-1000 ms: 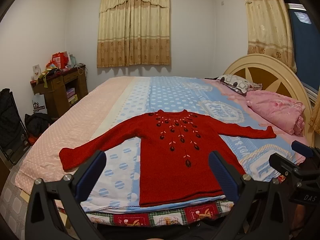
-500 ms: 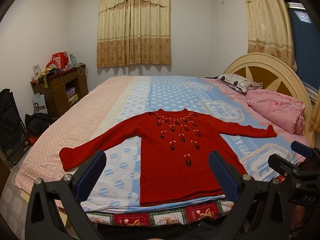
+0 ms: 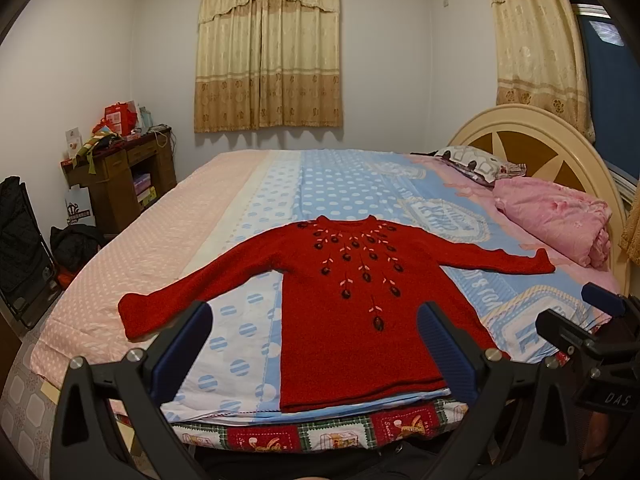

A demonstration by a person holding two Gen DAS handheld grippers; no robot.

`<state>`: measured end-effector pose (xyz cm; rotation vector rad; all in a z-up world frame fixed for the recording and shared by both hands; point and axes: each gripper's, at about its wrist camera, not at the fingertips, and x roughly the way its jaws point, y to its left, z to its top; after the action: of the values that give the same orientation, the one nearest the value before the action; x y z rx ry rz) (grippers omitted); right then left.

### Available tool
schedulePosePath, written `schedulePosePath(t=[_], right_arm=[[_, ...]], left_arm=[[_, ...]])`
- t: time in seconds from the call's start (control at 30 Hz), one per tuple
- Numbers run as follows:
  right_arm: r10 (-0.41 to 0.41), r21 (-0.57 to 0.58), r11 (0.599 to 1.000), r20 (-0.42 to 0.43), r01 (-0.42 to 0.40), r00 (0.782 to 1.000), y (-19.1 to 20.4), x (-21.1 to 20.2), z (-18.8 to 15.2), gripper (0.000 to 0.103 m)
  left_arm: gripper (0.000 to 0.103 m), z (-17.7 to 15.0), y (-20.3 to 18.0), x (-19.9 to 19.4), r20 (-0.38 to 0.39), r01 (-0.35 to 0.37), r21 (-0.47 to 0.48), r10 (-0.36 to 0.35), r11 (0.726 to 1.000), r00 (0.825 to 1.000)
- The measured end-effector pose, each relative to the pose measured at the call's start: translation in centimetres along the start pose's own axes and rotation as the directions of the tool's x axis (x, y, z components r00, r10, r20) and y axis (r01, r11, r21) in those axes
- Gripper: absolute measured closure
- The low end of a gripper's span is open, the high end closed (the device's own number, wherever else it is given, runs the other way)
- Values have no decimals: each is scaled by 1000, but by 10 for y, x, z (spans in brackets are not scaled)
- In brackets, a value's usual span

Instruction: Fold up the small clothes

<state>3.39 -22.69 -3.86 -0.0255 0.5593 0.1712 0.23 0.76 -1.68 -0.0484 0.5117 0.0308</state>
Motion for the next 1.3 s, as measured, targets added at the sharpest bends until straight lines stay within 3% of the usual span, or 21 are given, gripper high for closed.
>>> schedulePosePath(t=[0.33,0.43,0.73,0.83,1.03,1.07,1.17,1.3], right_arm=[[3,-1,1000,-17,-3,1000,-2,7,-2,1],[41,2,999,-11,-41,999,-5,11,-3,1],[85,62,995,-73,-81,994,-33,61,-15,1],[78,104,992,-107,-67,991,-49,84,-23,1],[-15,124,992,-135,32,991,-89,123,-32,2],[-41,136,989,-138,60,990,-103,131,-32,3],[-94,200,972,-162,126,982,-149,150,-30,23],[-162,363,904,-197,226,967,-238,174,-28,38]], left_arm=[[0,-2,3,3,-11,1,0,-1,1000,1000],[0,-4,3,6,-13,15,12,-15,1000,1000],[0,-9,9,43,-96,86,-25,-88,996,991],[0,-13,9,65,-144,106,-43,-111,993,983],[0,-13,11,116,-198,87,-18,-89,996,976],[0,-12,12,124,-202,82,-12,-83,997,976],[0,-7,20,154,-210,44,27,-37,999,977],[0,0,38,198,-189,-44,62,55,997,980]])
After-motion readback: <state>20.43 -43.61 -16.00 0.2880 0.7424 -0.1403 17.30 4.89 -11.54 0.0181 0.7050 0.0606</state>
